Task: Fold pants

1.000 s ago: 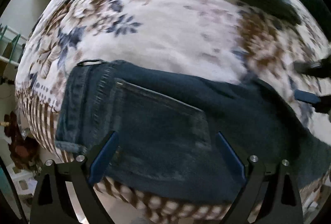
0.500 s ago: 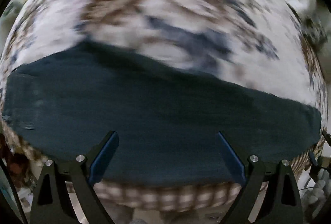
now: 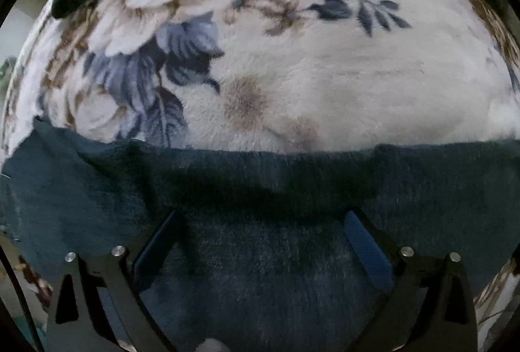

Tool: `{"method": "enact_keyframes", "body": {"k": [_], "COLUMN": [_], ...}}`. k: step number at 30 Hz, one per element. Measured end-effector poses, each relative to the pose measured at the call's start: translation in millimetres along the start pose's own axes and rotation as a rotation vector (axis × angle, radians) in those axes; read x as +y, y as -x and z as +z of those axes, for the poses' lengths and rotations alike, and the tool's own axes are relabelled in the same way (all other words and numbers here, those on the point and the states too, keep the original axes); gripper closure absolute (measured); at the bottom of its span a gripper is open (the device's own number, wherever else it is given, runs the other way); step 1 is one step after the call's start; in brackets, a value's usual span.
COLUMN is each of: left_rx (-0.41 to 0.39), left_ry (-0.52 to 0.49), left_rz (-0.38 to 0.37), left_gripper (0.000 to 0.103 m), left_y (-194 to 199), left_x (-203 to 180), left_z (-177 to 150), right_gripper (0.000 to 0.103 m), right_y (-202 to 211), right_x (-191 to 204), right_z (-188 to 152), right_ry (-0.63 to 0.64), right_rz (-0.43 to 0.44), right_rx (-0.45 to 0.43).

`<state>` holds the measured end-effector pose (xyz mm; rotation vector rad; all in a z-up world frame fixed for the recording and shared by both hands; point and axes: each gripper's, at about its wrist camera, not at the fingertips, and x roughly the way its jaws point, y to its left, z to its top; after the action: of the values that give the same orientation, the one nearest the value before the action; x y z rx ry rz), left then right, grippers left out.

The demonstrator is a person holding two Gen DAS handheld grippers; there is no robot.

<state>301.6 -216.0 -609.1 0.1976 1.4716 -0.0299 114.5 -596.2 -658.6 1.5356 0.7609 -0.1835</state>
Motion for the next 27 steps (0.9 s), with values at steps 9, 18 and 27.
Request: {"method": "enact_keyframes", "body": {"k": [9,18,27], "left_rx": [-0.018,-0.070,-0.081], "left_ry": [0.012,0.122,0.232], "left_rz": [-0.049,-0.060,0.034], "left_gripper": [0.000,0.000,0.000], "left_y": [-4.7,63.2,109.9], "left_x": [8.7,84.0,223.8], "left_z": [-8.0,-15.4,-79.1], "right_gripper": [0.094,0.094,0.094], "right_y": [-40.9,0.9,-30.3], "right_x": [22.7,93.3,252.5], "right_z": [9.8,-32.3,-206.7], "right_ry": [0.073,0.240,0.780], "right_rz": [-0.021,-0.133,-0.373], "right_rx": [0.092,-0.030,-0.070]}}
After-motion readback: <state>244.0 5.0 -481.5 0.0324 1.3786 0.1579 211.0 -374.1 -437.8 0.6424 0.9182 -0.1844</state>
